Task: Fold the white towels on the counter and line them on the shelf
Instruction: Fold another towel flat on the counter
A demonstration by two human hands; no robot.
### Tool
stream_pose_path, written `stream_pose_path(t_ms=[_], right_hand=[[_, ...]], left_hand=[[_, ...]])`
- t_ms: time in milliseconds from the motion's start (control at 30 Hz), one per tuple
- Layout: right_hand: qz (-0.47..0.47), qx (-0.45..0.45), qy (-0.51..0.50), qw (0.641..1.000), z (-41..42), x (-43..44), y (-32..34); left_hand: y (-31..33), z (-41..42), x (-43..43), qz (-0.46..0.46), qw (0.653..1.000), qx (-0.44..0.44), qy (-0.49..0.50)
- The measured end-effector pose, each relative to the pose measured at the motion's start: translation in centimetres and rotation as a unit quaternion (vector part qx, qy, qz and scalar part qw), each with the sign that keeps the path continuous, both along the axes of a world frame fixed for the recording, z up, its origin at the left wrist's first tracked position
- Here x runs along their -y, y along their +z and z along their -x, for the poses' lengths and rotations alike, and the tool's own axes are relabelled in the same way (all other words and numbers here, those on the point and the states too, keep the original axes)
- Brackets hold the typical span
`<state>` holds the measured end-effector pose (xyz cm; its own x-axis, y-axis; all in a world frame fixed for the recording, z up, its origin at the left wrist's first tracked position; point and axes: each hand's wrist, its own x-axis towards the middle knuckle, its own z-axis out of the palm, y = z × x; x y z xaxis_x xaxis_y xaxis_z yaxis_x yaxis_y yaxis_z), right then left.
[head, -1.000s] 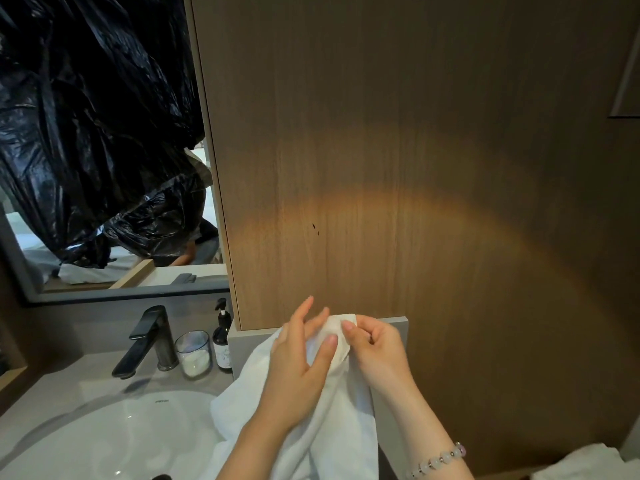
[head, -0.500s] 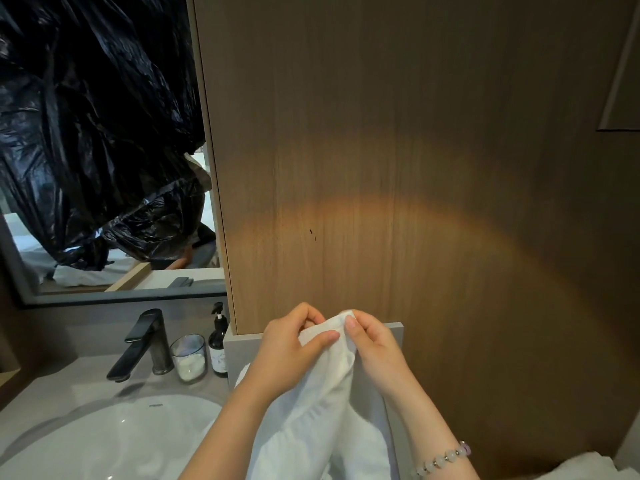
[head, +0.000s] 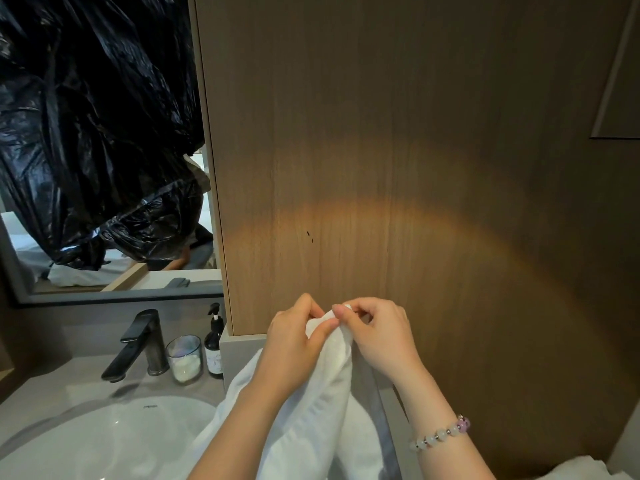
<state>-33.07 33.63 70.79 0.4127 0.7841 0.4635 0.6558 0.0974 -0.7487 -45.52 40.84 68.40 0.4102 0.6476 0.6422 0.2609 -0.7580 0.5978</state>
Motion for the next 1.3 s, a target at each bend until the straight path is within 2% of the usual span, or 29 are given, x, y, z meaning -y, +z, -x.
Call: stream_pose_path(t_ms=[200, 300, 367, 433, 500, 600, 733, 867, 933, 1067, 1167, 1300], right_hand=[[0.072, -0.023, -0.017, 0.997, -0.2, -0.2, 1.0], [0.103, -0.072, -0.011, 0.992, 0.1, -0.3, 1.1], [0.079, -0.107, -0.003, 0.991, 0.4, -0.6, 0.8], [0.038, -0.101, -0.005, 0.994, 0.3, -0.8, 0.2], [0.010, -0.096, -0.013, 0.995, 0.1, -0.9, -0.2], [-0.018, -0.134, 0.003, 0.991, -0.3, -0.9, -0.7], [-0.047, -0.163, 0.007, 0.985, -0.9, -1.2, -1.6], [-0.089, -0.177, 0.004, 0.980, -1.3, -1.6, -2.1], [-0.104, -0.170, 0.006, 0.980, -1.3, -1.7, -2.2], [-0.109, -0.152, -0.026, 0.982, -1.8, -2.0, -3.0], [-0.115, -0.153, -0.055, 0.980, -2.7, -2.0, -3.6], [-0.118, -0.139, -0.061, 0.981, -2.8, -1.8, -3.9]], left_hand=[[-0.4, -0.1, -0.1, -0.012, 1.000, 0.014, -0.010], [-0.8, -0.4, -0.1, -0.053, 0.998, 0.013, 0.003], [-0.8, -0.5, -0.3, -0.072, 0.997, 0.011, 0.009], [-1.0, -0.3, -0.7, -0.074, 0.997, 0.001, 0.010], [-1.3, -0.1, -1.0, -0.065, 0.998, -0.014, 0.011], [-2.0, 0.0, -1.2, -0.040, 0.999, -0.033, -0.004], [-2.5, 0.1, -0.8, -0.014, 0.994, -0.104, -0.023], [-2.7, 0.2, -0.2, -0.032, 0.963, -0.266, 0.025], [-3.4, 0.3, 0.0, -0.008, 0.957, -0.290, 0.017], [-3.8, 1.0, -0.5, 0.077, 0.961, -0.266, -0.005], [-3.2, 2.0, -1.2, 0.160, 0.966, -0.200, -0.018], [-1.9, 2.7, -1.6, 0.186, 0.973, -0.138, -0.019]])
